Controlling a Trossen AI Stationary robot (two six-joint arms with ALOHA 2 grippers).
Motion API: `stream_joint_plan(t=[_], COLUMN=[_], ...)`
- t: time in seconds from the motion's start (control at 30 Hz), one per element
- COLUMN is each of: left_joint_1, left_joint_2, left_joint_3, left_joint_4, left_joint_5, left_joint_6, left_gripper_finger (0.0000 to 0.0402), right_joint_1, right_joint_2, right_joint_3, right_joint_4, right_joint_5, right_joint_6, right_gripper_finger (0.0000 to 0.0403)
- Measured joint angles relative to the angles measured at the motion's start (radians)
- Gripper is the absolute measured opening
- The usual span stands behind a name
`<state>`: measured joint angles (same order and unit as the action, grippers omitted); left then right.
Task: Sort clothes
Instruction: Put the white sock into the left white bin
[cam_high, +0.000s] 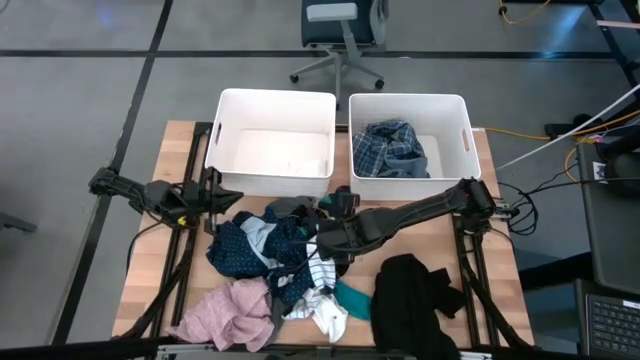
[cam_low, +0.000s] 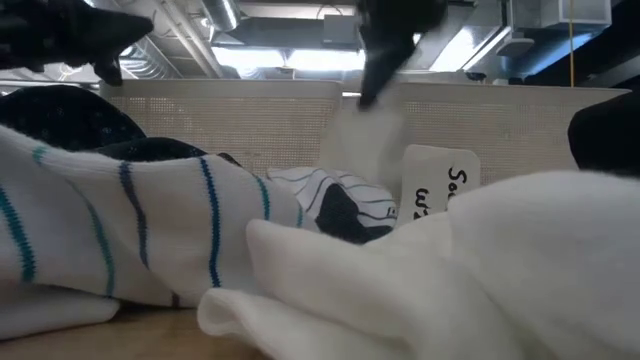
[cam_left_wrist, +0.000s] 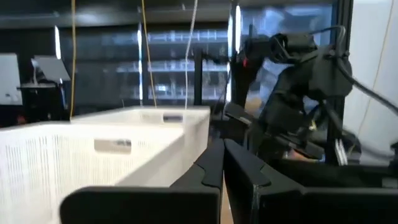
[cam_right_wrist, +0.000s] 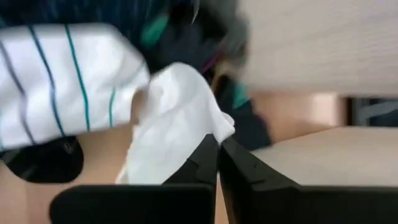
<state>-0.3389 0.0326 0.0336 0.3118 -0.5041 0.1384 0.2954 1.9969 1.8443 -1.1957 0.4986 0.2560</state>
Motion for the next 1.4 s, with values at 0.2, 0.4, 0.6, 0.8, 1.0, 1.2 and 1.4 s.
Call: stream_joint_plan(t=[0.2, 0.4, 0.6, 0.8, 1.0, 1.2, 1.4], left_joint_1=[0.000, 0.000, 0.000, 0.000, 0.000, 0.000, 0.000], left_joint_2=[0.000, 0.000, 0.000, 0.000, 0.000, 0.000, 0.000], left_joint_3=[0.001, 0.001, 0.001, 0.001, 0.001, 0.001, 0.001], left_joint_4=[0.045, 0.031, 0.039, 0.037, 0.029, 0.030, 0.031], left_joint_5=[0.000, -0.001, -0.001, -0.002, -0.002, -0.002, -0.002], left_joint_6=[0.000, -0.060, -0.079, -0.076, -0.071, -0.060, -0.061], left_gripper_finger=[0.0001, 0.0001, 0.0001, 0.0001, 0.0001, 0.0001, 0.0001], right_joint_1=[-0.005, -0.041, -0.151, -0.304, -0.433, -0.502, -0.507], right_joint_2=[-0.004, -0.005, -0.005, 0.023, 0.073, 0.141, 0.197], right_joint_3=[0.250, 0.442, 0.489, 0.484, 0.482, 0.482, 0.482], right_joint_4=[-0.060, 0.049, 0.335, 0.494, 0.453, 0.414, 0.403], right_joint_5=[0.105, 0.205, 0.196, 0.140, -0.004, -0.104, -0.158], right_joint_6=[-0.077, -0.240, -0.400, -0.463, -0.383, -0.252, -0.189], right_gripper_finger=[0.0005, 0.0005, 0.0007, 0.0012, 0.0012, 0.0016, 0.0043])
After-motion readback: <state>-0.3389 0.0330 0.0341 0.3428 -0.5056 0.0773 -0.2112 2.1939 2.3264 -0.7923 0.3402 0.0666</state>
